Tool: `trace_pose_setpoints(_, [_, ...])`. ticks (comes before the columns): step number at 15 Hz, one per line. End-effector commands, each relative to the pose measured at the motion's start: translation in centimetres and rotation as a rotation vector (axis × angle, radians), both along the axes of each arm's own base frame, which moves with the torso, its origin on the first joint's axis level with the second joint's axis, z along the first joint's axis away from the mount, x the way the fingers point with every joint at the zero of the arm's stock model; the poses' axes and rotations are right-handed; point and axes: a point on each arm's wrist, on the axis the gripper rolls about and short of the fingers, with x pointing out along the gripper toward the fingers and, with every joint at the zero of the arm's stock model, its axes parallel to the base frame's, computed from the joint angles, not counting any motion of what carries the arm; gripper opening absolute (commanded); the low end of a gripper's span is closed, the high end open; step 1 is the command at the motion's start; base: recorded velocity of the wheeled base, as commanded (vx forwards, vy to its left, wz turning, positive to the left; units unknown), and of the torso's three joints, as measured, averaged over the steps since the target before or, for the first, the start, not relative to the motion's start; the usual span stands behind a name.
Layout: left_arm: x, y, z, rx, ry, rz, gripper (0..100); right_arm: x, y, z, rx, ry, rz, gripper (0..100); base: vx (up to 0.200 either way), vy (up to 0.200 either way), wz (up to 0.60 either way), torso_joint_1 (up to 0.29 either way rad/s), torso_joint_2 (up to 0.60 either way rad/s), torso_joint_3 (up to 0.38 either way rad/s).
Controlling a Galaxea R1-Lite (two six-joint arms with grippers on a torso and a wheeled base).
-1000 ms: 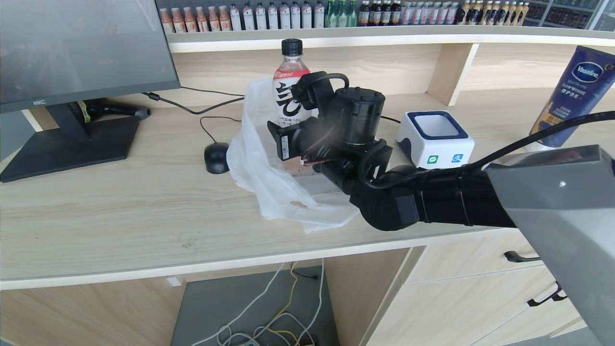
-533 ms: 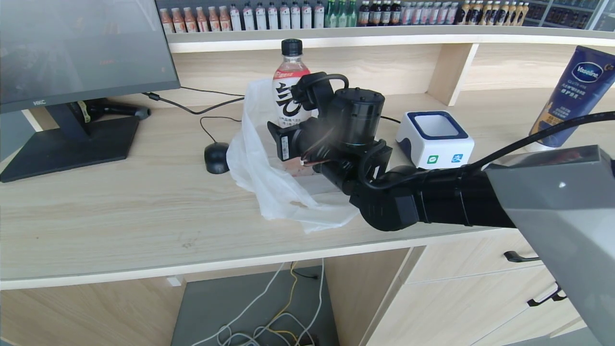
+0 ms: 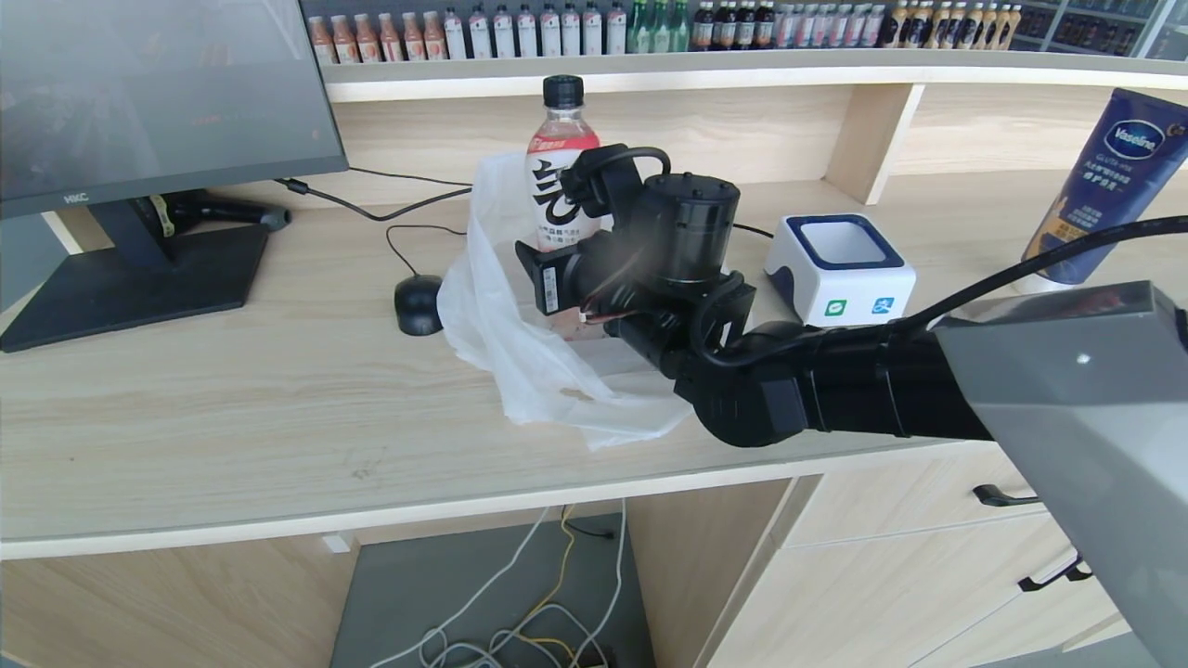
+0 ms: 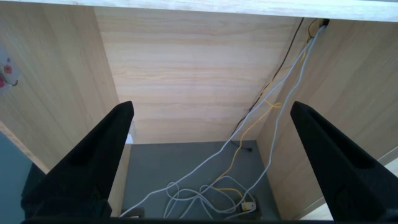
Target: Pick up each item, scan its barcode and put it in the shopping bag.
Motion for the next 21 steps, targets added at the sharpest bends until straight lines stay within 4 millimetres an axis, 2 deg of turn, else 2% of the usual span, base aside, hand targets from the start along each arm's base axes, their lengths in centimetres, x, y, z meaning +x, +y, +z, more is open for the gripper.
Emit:
trace_pose_setpoints(1, [0.0,0.0,0.0,0.000,0.000,0.000,100,0.0,0.1,-0.1,0.004,-0.005,-0.002,100,0.000,0.000,0.00,0.000,0.00,0.000])
trace_pose_setpoints(4, [0.0,0.0,0.0,0.000,0.000,0.000,100,-0.1,-0.1,0.4,0.009,-0.016,-0.004,100,0.000,0.000,0.00,0.000,0.00,0.000])
trace_pose_setpoints(10, [0.0,0.0,0.0,0.000,0.000,0.000,100,-2.9,-1.1,4.5,0.081,-0.090,-0.003,100,0.000,0.000,0.00,0.000,0.00,0.000])
trace_pose_setpoints(11, [0.0,0.0,0.0,0.000,0.000,0.000,100,-3.5,-1.8,4.5,0.095,-0.097,-0.016,100,0.000,0.000,0.00,0.000,0.00,0.000])
trace_pose_setpoints(14, [0.0,0.0,0.0,0.000,0.000,0.000,100,-6.3,-4.8,2.1,0.098,-0.097,-0.021,100,0.000,0.000,0.00,0.000,0.00,0.000])
trace_pose_setpoints(16, [0.0,0.0,0.0,0.000,0.000,0.000,100,-9.7,-8.1,0.6,0.083,-0.080,-0.015,100,0.000,0.000,0.00,0.000,0.00,0.000])
trace_pose_setpoints(19, [0.0,0.0,0.0,0.000,0.000,0.000,100,-12.9,-10.9,0.0,0.088,-0.087,-0.007,100,0.000,0.000,0.00,0.000,0.00,0.000])
trace_pose_setpoints(21, [0.0,0.0,0.0,0.001,0.000,0.000,100,-13.9,-11.9,0.7,0.103,-0.103,-0.005,100,0.000,0.000,0.00,0.000,0.00,0.000])
